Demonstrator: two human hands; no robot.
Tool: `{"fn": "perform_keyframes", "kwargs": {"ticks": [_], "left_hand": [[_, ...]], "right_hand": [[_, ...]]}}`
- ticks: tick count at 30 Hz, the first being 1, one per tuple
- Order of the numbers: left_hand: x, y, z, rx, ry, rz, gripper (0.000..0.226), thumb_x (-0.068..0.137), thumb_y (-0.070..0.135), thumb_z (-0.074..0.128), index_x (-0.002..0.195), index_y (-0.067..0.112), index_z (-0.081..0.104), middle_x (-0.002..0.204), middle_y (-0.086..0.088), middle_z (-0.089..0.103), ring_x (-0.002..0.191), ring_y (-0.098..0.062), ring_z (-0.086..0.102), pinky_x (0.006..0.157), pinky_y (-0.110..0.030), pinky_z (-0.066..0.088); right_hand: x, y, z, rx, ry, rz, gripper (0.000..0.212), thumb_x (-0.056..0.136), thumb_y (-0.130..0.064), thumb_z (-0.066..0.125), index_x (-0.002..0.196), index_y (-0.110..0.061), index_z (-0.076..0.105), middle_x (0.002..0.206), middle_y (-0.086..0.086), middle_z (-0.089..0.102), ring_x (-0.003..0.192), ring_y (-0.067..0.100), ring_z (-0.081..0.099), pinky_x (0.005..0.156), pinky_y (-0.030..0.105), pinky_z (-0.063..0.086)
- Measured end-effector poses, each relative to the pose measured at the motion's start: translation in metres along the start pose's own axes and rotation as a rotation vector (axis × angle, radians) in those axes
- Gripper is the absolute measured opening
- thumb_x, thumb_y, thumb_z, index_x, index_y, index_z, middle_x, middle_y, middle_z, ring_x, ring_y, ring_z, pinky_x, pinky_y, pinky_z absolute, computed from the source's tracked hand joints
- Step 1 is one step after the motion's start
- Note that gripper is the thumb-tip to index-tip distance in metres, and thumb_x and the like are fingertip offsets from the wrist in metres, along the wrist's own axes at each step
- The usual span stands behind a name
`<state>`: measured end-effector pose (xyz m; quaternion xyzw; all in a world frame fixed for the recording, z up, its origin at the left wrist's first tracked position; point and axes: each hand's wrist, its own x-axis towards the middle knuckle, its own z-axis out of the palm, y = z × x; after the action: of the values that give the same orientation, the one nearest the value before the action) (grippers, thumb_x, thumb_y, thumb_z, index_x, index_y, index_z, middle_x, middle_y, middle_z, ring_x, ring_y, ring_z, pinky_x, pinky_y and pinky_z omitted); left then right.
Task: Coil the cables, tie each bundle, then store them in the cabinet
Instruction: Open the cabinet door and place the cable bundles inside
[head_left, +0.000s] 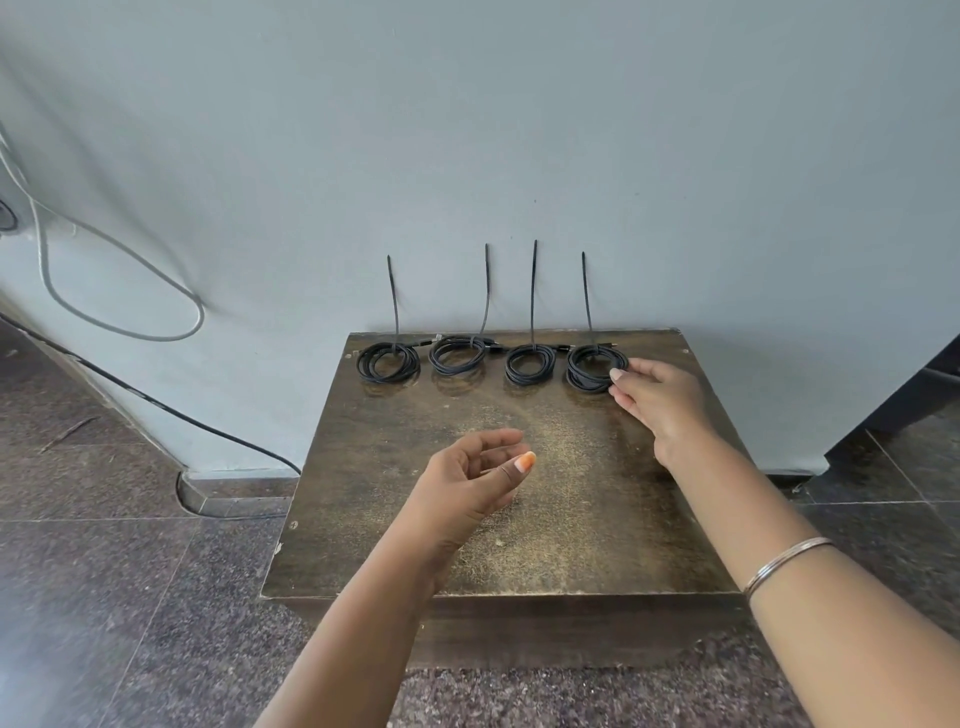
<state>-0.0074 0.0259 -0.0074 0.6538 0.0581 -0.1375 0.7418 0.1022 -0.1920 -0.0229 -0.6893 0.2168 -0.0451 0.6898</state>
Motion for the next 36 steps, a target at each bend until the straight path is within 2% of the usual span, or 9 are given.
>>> {"fn": "perform_keyframes", "kwargs": {"ticks": [5,9,16,21,26,28,31,34,36], "left_hand": [[0.000,-0.001,-0.002,0.062,0.020,0.037,0.030,0.083,0.018,0.071,0.111,0.019,0.065,0.103,0.004,0.073,0.100,-0.007,0.066,0.087,-0.026,0.054],[-0.004,-0.003,-0.003,0.267,0.085,0.145,0.023,0.084,0.017,0.071,0.107,0.020,0.066,0.098,0.007,0.072,0.094,-0.005,0.066,0.080,-0.017,0.052],[-0.026,-0.015,0.004,0.711,0.161,0.246,0.021,0.087,0.023,0.065,0.108,0.021,0.066,0.098,0.013,0.067,0.098,-0.004,0.061,0.089,-0.028,0.051],[-0.050,-0.025,0.017,0.926,0.154,0.312,0.024,0.089,0.026,0.061,0.113,0.025,0.062,0.115,0.006,0.063,0.105,-0.013,0.057,0.084,-0.024,0.043],[-0.073,-0.040,0.026,1.121,0.100,0.416,0.035,0.090,0.025,0.059,0.124,0.022,0.055,0.137,0.003,0.049,0.132,-0.021,0.038,0.105,-0.034,0.034],[-0.079,-0.046,0.031,1.219,0.107,0.416,0.042,0.090,0.029,0.057,0.131,0.024,0.048,0.147,0.002,0.039,0.139,-0.022,0.028,0.113,-0.039,0.027],[-0.083,-0.057,0.039,1.339,0.108,0.365,0.054,0.092,0.035,0.052,0.142,0.029,0.033,0.157,0.001,0.021,0.145,-0.024,0.012,0.118,-0.046,0.011],[-0.090,-0.074,0.044,1.442,0.073,0.330,0.066,0.093,0.038,0.048,0.149,0.030,0.014,0.160,0.002,0.003,0.147,-0.027,-0.003,0.115,-0.053,-0.002],[-0.095,-0.084,0.045,1.520,0.047,0.315,0.075,0.093,0.041,0.048,0.150,0.033,0.000,0.160,0.002,-0.007,0.146,-0.029,-0.010,0.114,-0.057,-0.007]], "right_hand": [[-0.003,0.001,-0.003,-0.139,0.047,-0.090,0.040,0.088,-0.011,0.067,0.127,-0.010,0.058,0.114,0.003,0.062,0.083,0.008,0.063,0.074,0.020,0.053],[-0.021,-0.001,-0.005,-0.138,0.051,-0.110,0.029,0.089,-0.012,0.065,0.118,-0.011,0.063,0.100,-0.001,0.064,0.079,0.008,0.062,0.073,0.022,0.054],[-0.091,-0.005,-0.009,-0.134,-0.033,-0.165,0.014,0.090,-0.011,0.061,0.101,-0.017,0.068,0.088,-0.003,0.065,0.078,0.009,0.063,0.072,0.026,0.056],[-0.148,0.006,-0.017,-0.195,-0.106,-0.152,0.015,0.089,-0.014,0.060,0.091,-0.025,0.070,0.085,-0.005,0.067,0.081,0.010,0.065,0.073,0.028,0.056],[-0.197,0.034,-0.026,-0.177,-0.089,-0.028,0.007,0.087,-0.018,0.063,0.092,-0.024,0.064,0.089,-0.001,0.064,0.089,0.020,0.065,0.084,0.045,0.056],[-0.213,0.048,-0.031,-0.171,-0.046,0.035,0.015,0.085,-0.022,0.067,0.099,-0.022,0.060,0.098,-0.001,0.063,0.093,0.019,0.063,0.086,0.046,0.055],[-0.225,0.065,-0.042,-0.136,0.046,0.132,0.043,0.084,-0.020,0.070,0.122,-0.020,0.051,0.124,0.001,0.052,0.107,0.019,0.057,0.092,0.044,0.052],[-0.221,0.068,-0.057,-0.077,0.141,0.236,0.076,0.083,-0.014,0.071,0.146,-0.017,0.029,0.146,0.006,0.035,0.124,0.026,0.048,0.100,0.046,0.048],[-0.215,0.067,-0.066,-0.035,0.186,0.283,0.089,0.083,-0.009,0.070,0.152,-0.021,0.015,0.154,0.007,0.022,0.131,0.030,0.042,0.103,0.048,0.045]]}}
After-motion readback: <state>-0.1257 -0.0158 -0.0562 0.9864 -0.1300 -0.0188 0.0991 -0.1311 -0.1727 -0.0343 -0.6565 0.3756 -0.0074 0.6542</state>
